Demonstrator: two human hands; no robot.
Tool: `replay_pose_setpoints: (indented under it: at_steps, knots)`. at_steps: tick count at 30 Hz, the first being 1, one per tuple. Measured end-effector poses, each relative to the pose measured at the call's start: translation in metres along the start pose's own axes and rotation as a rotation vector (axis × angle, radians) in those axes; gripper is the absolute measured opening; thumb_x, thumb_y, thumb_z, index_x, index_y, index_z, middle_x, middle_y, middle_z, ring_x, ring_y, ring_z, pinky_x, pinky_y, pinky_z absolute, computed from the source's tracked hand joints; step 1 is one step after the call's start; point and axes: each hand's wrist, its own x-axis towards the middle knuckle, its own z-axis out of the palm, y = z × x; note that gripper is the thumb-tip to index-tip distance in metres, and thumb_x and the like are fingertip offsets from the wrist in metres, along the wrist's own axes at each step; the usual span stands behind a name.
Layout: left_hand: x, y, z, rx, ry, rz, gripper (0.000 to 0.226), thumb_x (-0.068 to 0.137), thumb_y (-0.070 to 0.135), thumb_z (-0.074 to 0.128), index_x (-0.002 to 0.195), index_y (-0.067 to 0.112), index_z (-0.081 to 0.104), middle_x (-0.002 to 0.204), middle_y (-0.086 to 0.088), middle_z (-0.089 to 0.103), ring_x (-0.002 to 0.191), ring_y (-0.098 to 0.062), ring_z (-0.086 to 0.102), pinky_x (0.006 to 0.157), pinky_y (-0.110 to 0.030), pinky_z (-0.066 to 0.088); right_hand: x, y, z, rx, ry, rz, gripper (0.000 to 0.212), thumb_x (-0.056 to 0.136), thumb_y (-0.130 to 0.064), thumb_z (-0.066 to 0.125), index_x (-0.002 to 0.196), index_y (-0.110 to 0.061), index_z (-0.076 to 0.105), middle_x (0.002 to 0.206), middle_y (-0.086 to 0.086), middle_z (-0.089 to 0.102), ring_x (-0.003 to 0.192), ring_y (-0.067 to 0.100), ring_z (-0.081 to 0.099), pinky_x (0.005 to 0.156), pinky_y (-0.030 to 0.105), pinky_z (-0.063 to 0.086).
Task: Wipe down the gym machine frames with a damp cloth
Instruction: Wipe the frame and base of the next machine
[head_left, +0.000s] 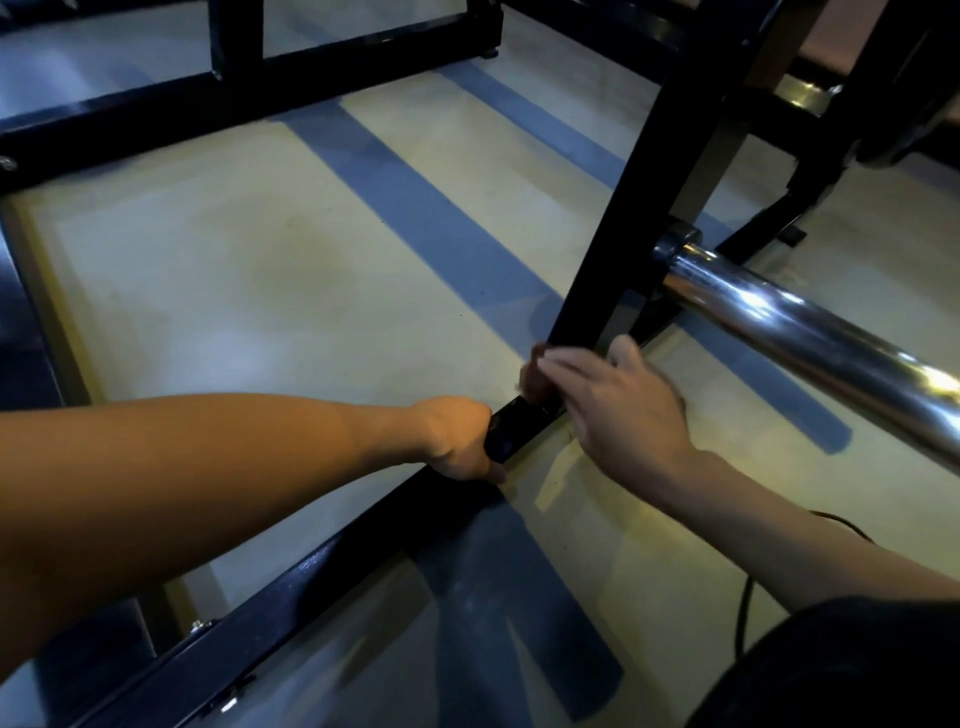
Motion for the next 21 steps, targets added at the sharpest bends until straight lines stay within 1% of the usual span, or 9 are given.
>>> replay_pose_setpoints:
  at_steps: [1, 3, 5, 9, 11, 13, 15, 19, 21]
  knots:
    - [0.001, 0.000, -0.001, -0.009, -0.004, 0.005, 0.064, 0.088, 0.071, 0.063, 0.115, 0.013, 0.063, 0.116, -0.012, 0.069, 0.095, -0.032, 0.064, 0.075, -0.032, 0.050, -0.003, -0.001, -0.001, -0.012, -0.042, -0.015, 0.044, 0.090, -0.015, 0.074, 0.133, -0.022, 0.067, 0.133, -0.008, 0.066, 0.087, 0.026, 0.042, 0.061, 0.036, 0.044]
    - [0.002, 0.000, -0.004, -0.067, 0.001, -0.005, 0.069, 0.090, 0.073, 0.059, 0.119, 0.010, 0.060, 0.121, -0.015, 0.067, 0.102, -0.033, 0.064, 0.076, -0.031, 0.045, 0.006, 0.004, -0.015, -0.018, 0.007, 0.027, 0.043, 0.089, -0.015, 0.075, 0.131, -0.022, 0.069, 0.131, -0.009, 0.068, 0.084, 0.026, 0.044, 0.059, 0.033, 0.039]
    - [0.000, 0.003, -0.015, -0.156, 0.040, -0.027, 0.084, 0.087, 0.076, 0.059, 0.136, 0.008, 0.049, 0.130, -0.014, 0.063, 0.116, -0.034, 0.061, 0.084, -0.034, 0.048, 0.026, 0.013, -0.041, -0.031, 0.133, 0.110, 0.040, 0.091, -0.016, 0.071, 0.131, -0.021, 0.069, 0.129, -0.010, 0.068, 0.082, 0.026, 0.043, 0.059, 0.032, 0.035]
    - [-0.003, 0.015, -0.072, -0.165, 0.224, 0.029, 0.103, 0.083, 0.079, 0.062, 0.153, 0.011, 0.029, 0.150, -0.012, 0.049, 0.131, -0.034, 0.052, 0.103, -0.044, 0.049, 0.065, 0.032, -0.083, -0.051, 0.219, 0.231, 0.036, 0.100, -0.023, 0.063, 0.136, -0.025, 0.066, 0.131, -0.011, 0.066, 0.091, 0.026, 0.041, 0.065, 0.039, 0.047]
    - [-0.007, 0.025, -0.106, -0.154, 0.293, 0.032, 0.095, 0.085, 0.073, 0.063, 0.150, 0.012, 0.030, 0.142, -0.011, 0.053, 0.120, -0.034, 0.056, 0.096, -0.045, 0.051, 0.074, 0.033, -0.090, -0.071, 0.202, 0.206, 0.036, 0.098, -0.022, 0.066, 0.133, -0.024, 0.067, 0.128, -0.009, 0.067, 0.091, 0.029, 0.044, 0.063, 0.039, 0.047]
    - [-0.013, 0.036, -0.129, -0.143, 0.300, -0.017, 0.075, 0.088, 0.065, 0.065, 0.136, 0.013, 0.040, 0.127, -0.010, 0.060, 0.103, -0.032, 0.059, 0.087, -0.044, 0.054, 0.073, 0.037, -0.094, -0.092, 0.151, 0.142, 0.037, 0.096, -0.022, 0.068, 0.133, -0.025, 0.067, 0.128, -0.008, 0.067, 0.090, 0.029, 0.044, 0.063, 0.041, 0.049]
    - [-0.022, 0.050, -0.141, -0.177, 0.243, -0.051, 0.065, 0.090, 0.058, 0.066, 0.133, 0.014, 0.044, 0.125, -0.008, 0.059, 0.105, -0.032, 0.060, 0.087, -0.042, 0.055, 0.075, 0.046, -0.109, -0.092, 0.139, 0.150, 0.038, 0.099, -0.026, 0.064, 0.137, -0.028, 0.065, 0.130, -0.010, 0.067, 0.091, 0.026, 0.043, 0.065, 0.040, 0.048]
    - [-0.024, 0.077, -0.148, -0.521, 0.316, -0.072, 0.050, 0.089, 0.051, 0.071, 0.117, 0.017, 0.048, 0.115, -0.006, 0.064, 0.103, -0.029, 0.064, 0.080, -0.033, 0.053, 0.097, 0.058, -0.137, -0.075, 0.315, 0.289, 0.037, 0.099, -0.027, 0.061, 0.136, -0.026, 0.067, 0.129, -0.015, 0.067, 0.092, 0.029, 0.045, 0.063, 0.034, 0.038]
    - [-0.021, 0.086, -0.145, -0.754, 0.397, -0.069, 0.059, 0.084, 0.054, 0.076, 0.122, 0.019, 0.047, 0.113, -0.002, 0.067, 0.103, -0.025, 0.066, 0.086, -0.037, 0.056, 0.101, 0.053, -0.136, -0.070, 0.243, 0.259, 0.039, 0.100, -0.029, 0.059, 0.139, -0.030, 0.064, 0.130, -0.014, 0.066, 0.093, 0.026, 0.043, 0.065, 0.033, 0.032]
